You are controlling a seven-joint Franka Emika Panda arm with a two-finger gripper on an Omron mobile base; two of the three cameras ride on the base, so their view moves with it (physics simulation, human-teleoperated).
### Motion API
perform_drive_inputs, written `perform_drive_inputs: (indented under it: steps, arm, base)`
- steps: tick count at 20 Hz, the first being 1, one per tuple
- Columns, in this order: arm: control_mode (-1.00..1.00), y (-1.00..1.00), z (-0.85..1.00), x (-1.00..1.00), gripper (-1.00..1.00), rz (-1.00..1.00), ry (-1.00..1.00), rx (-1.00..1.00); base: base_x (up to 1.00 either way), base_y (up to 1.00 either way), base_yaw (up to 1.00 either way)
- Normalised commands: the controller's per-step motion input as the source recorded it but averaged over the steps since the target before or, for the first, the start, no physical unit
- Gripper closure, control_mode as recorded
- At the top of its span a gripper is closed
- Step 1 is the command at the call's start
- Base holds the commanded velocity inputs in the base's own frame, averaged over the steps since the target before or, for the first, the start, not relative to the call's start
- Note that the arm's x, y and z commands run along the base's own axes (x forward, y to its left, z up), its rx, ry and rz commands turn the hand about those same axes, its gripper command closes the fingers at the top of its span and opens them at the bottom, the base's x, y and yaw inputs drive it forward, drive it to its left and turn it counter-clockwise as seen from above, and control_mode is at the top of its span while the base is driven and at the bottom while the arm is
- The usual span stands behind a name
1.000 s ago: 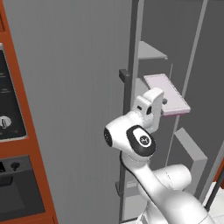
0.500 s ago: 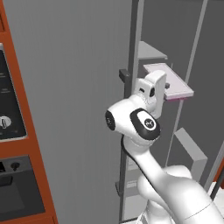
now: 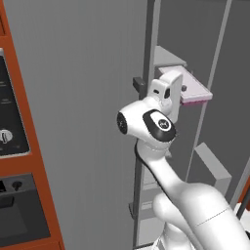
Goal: The ice cube tray has been filled with water. Take the tray and place it in the freezer to make ice. Close the freezer door after placing the tray.
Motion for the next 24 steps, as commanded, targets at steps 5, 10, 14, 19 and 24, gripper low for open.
perform_drive_inputs:
  steps: [5, 10, 14, 19, 24]
  arm:
    - [-1.0, -0.19, 0.12, 0.27, 1.0, 0.0, 0.0, 0.0]
    - [-1.0, -0.07, 0.15, 0.25, 1.0, 0.0, 0.0, 0.0]
    - [-1.0, -0.03, 0.22, 0.29, 1.0, 0.0, 0.0, 0.0]
    - [-1.0, -0.04, 0.23, 0.2, 1.0, 0.03, 0.0, 0.0]
    - [-1.0, -0.06, 0.24, 0.18, 1.0, 0.08, 0.02, 0.0]
  base:
    - [0.0, 0.0, 0.0]
    - [0.0, 0.0, 0.0]
    - [0.0, 0.0, 0.0]
    - [0.0, 0.0, 0.0]
    - [0.0, 0.0, 0.0]
